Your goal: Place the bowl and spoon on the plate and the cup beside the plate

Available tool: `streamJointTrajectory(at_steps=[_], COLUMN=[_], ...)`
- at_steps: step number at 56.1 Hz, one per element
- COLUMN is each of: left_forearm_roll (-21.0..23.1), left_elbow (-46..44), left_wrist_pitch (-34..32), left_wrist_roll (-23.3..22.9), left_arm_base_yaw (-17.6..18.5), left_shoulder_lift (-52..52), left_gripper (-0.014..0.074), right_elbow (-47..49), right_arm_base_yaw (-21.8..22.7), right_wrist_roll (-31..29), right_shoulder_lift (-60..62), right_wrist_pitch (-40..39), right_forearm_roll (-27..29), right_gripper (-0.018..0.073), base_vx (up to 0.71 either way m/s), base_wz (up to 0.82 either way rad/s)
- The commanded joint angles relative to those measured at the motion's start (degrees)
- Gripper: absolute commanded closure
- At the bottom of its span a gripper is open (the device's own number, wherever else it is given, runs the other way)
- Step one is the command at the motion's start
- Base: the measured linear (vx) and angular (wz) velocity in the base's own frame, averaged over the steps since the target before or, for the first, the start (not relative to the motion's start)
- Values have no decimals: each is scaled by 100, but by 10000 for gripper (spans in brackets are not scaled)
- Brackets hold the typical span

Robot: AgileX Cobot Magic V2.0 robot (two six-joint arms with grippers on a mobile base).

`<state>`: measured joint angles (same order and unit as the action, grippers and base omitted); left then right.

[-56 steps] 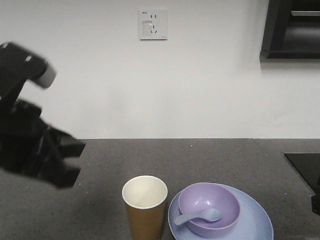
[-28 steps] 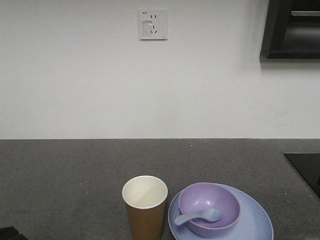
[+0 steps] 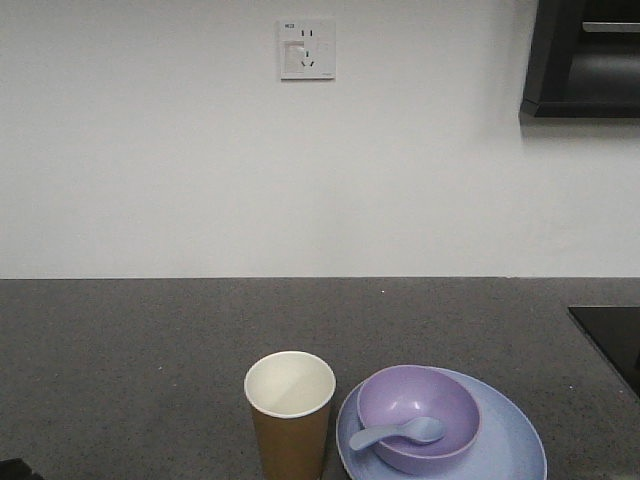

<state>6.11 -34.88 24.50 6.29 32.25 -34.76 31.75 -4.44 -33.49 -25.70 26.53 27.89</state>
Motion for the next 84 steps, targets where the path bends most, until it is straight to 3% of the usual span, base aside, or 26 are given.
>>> streamJointTrajectory(at_steps=[1, 6, 13, 21, 29, 33, 84], left_forearm_roll=[-149, -90, -51, -56, -56, -98, -98], left_elbow=[103, 707, 1725, 2729, 3475, 3488, 3491], left_wrist_pitch=[-898, -1730, -2593, -2685, -2680, -2450, -2450], left_wrist_roll=[210, 251, 245, 200, 200, 250, 245], left_arm_base_yaw=[-86, -446, -1325, -2151, -2549, -2612, -2621], left_shoulder_lift=[125, 529, 1391, 2559, 3562, 3631, 3569], left_gripper=[603, 603, 603, 603, 603, 603, 603], right_elbow=[158, 158, 158, 158, 158, 158, 158], right_arm_base_yaw=[28, 28, 28, 28, 28, 28, 28], right_wrist_roll=[-72, -72, -72, -72, -72, -72, -72], right_shoulder_lift=[-25, -25, -25, -25, -25, -25, -25], right_wrist_pitch=[-439, -439, -439, -439, -439, -446, -334], right_forearm_roll=[71, 71, 71, 71, 71, 71, 40], right_gripper=[567, 567, 567, 567, 567, 567, 567], base_vx=[0, 0, 0, 0, 0, 0, 0], base_wz=[0, 0, 0, 0, 0, 0, 0])
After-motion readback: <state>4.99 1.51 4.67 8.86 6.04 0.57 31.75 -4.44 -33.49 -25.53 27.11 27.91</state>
